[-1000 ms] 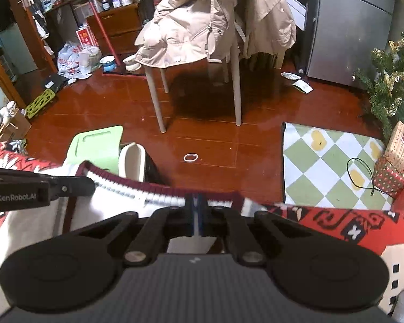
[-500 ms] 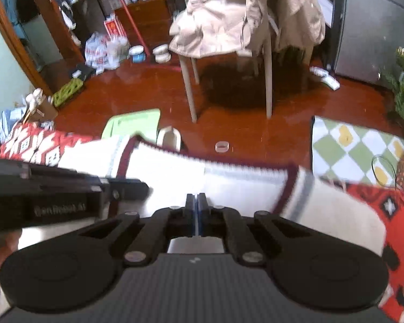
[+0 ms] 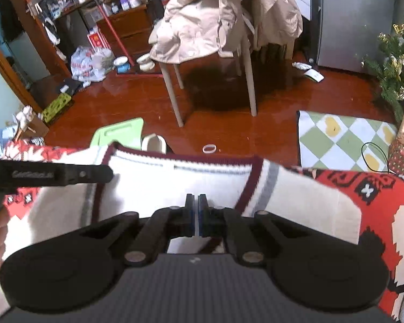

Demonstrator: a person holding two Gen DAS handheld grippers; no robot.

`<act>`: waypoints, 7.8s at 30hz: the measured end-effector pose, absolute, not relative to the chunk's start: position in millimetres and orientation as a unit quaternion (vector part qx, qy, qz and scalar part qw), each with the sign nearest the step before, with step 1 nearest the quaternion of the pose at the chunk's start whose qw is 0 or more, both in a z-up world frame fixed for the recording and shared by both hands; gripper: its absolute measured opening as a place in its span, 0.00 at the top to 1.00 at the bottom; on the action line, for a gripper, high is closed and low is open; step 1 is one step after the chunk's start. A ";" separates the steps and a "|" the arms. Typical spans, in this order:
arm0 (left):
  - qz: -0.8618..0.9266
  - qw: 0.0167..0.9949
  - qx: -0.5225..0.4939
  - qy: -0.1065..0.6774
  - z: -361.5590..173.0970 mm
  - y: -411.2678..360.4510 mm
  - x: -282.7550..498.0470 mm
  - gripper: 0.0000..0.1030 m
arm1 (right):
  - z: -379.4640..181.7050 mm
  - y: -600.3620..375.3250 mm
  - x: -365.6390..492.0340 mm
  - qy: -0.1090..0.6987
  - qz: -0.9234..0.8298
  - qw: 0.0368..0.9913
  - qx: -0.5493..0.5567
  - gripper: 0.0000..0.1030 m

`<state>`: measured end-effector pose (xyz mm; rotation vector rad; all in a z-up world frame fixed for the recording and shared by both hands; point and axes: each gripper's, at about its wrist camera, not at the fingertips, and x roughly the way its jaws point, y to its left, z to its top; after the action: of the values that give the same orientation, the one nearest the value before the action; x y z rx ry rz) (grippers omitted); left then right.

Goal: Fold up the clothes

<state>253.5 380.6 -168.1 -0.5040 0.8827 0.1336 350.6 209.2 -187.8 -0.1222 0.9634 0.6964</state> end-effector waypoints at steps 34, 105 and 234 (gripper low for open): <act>0.038 0.830 -0.253 0.496 -158.4 293.4 35.3 0.97 | -158.7 55.2 124.6 0.508 0.295 0.807 -0.065 0.95; 0.039 0.831 -0.391 0.394 -172.1 295.7 -243.0 0.70 | -146.9 -142.9 -91.6 0.448 0.281 0.845 0.077 0.72; 0.124 0.923 -0.101 0.349 -94.0 167.1 -165.8 0.12 | -77.4 -51.7 -112.9 0.308 0.262 0.908 -0.108 0.01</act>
<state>-165.8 167.1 -94.0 -0.2077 0.7161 0.2543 -112.9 -51.7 -77.4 -0.2219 0.6354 0.5402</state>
